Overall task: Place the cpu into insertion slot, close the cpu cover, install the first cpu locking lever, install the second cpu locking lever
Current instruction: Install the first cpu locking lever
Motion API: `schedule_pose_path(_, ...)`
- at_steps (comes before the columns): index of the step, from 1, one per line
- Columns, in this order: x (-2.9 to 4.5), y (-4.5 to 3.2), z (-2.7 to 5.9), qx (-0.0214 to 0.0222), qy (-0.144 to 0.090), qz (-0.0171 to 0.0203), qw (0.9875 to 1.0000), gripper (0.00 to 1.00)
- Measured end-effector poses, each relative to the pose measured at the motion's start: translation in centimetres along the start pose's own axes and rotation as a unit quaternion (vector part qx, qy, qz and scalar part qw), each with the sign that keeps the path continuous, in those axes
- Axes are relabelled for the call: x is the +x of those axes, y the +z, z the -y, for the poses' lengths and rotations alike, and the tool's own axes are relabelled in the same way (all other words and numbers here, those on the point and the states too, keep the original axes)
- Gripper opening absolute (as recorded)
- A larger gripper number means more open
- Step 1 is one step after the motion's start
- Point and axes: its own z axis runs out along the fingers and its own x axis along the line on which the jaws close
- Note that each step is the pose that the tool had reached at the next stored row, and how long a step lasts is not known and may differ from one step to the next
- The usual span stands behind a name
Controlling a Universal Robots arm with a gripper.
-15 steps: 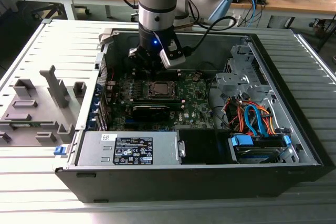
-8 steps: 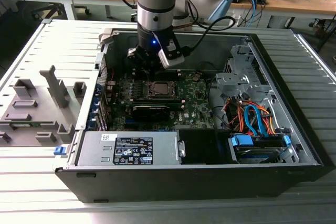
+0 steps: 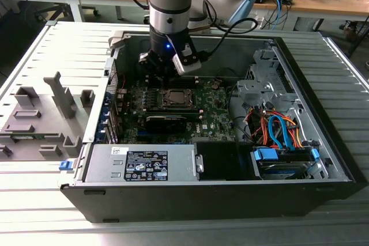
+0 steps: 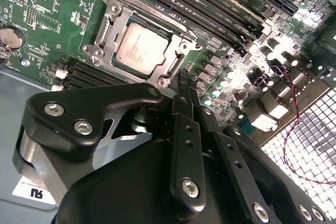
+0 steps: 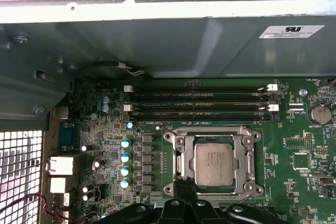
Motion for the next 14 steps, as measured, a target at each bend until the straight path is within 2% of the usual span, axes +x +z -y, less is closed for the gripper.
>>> schedule_pose_path(14, 0.35, 0.01, 0.0, 0.0, 0.0, 0.0, 1.0, 0.11)
